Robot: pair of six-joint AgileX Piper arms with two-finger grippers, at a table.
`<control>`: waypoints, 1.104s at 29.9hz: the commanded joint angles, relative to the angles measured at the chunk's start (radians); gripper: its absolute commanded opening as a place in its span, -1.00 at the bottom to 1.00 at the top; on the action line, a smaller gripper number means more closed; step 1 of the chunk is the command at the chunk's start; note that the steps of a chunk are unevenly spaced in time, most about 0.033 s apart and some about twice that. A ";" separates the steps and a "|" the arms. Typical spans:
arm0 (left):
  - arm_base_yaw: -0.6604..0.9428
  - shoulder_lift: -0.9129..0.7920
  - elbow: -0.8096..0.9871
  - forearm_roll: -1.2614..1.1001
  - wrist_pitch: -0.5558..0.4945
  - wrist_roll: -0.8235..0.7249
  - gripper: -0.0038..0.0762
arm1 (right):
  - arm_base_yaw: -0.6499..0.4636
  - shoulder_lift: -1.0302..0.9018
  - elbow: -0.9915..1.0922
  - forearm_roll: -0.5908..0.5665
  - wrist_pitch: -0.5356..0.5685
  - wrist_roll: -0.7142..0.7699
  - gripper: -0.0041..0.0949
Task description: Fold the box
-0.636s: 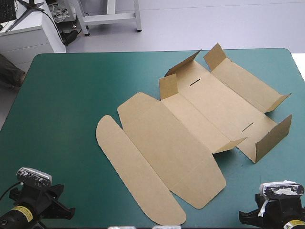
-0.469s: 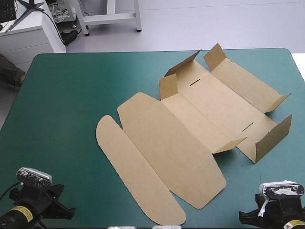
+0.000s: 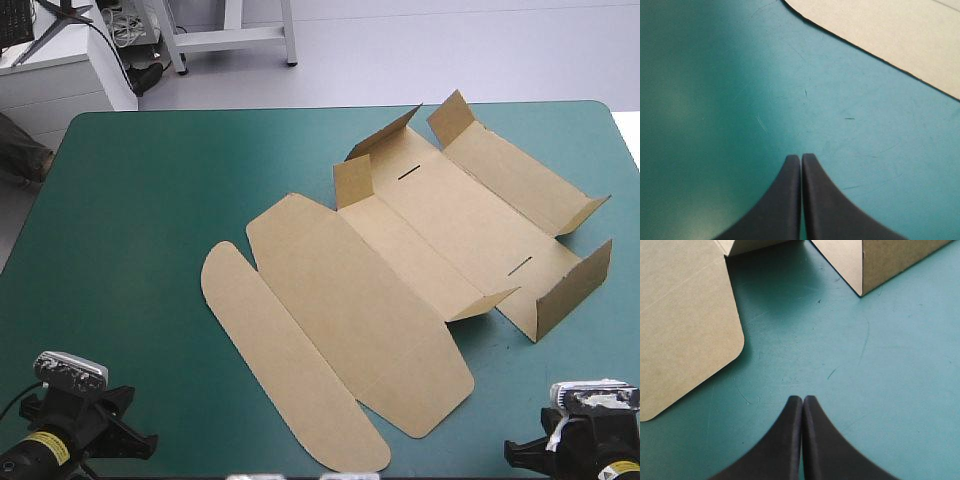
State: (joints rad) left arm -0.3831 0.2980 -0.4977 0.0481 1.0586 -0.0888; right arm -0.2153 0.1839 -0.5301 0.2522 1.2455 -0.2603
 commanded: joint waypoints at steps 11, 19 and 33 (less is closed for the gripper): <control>-0.003 0.010 -0.025 -0.004 -0.053 -0.016 -0.93 | 0.002 0.333 -0.385 0.026 -0.005 0.243 -0.96; -0.003 0.010 -0.025 -0.004 -0.053 -0.016 -0.93 | 0.002 0.541 -0.531 0.091 0.006 0.260 -0.78; -0.003 0.010 -0.025 -0.004 -0.053 -0.016 -0.93 | 0.002 0.868 -0.538 0.323 0.007 0.483 0.18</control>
State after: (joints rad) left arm -0.3831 0.2980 -0.4977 0.0481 1.0586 -0.0952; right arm -0.2122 0.9993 -1.0390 0.4916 1.2447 0.1923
